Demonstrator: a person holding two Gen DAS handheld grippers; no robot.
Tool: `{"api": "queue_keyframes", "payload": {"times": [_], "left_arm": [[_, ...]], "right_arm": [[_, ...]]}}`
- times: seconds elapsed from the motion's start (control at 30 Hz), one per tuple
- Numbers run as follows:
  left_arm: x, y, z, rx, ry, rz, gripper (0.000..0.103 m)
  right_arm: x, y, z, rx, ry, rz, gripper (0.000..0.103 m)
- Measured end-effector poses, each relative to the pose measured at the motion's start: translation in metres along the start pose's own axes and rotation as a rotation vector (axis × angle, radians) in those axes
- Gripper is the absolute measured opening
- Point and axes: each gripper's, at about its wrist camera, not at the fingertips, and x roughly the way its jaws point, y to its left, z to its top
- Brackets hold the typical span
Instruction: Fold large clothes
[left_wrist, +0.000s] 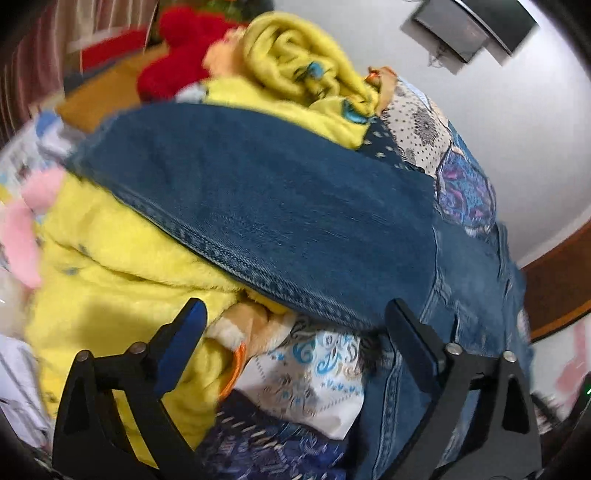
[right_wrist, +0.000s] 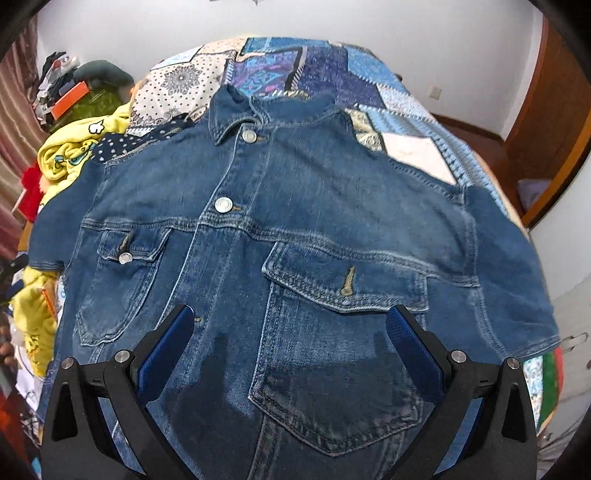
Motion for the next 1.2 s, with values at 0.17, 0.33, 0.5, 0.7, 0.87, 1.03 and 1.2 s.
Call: {"api": "queue_keyframes", "payload": {"times": [0.17,0.33,0.5,0.7,0.87,1.03,1.2], "left_arm": [[0.025,0.024,0.012,-0.132,0.032,-0.071,0.082],[0.034,0.043,0.022,-0.240,0.018,-0.113,0.072],[0.029,0.038,0.028,-0.214,0.019,-0.063,0.036],[-0.002,0.008,0.038,-0.064,-0.037,0.041,0.021],[-0.033,-0.038,0.043,0.105,-0.112,0.098,0.011],[-0.056,-0.100,0.043,0.248,-0.188,0.085,0.008],[-0.055,-0.180,0.025,0.431,-0.207,0.034,0.007]], "right_arm": [[0.006,-0.006,0.000,0.036,0.026,0.027,0.103],[0.012,-0.012,0.000,0.087,0.057,0.060,0.103],[0.013,-0.013,0.001,0.122,0.074,0.091,0.103],[0.004,-0.013,0.002,0.126,0.055,0.109,0.103],[-0.006,-0.017,0.000,0.147,0.039,0.142,0.103],[-0.018,-0.026,-0.002,0.173,0.015,0.164,0.103],[-0.028,-0.038,-0.004,0.202,0.003,0.188,0.103]]}}
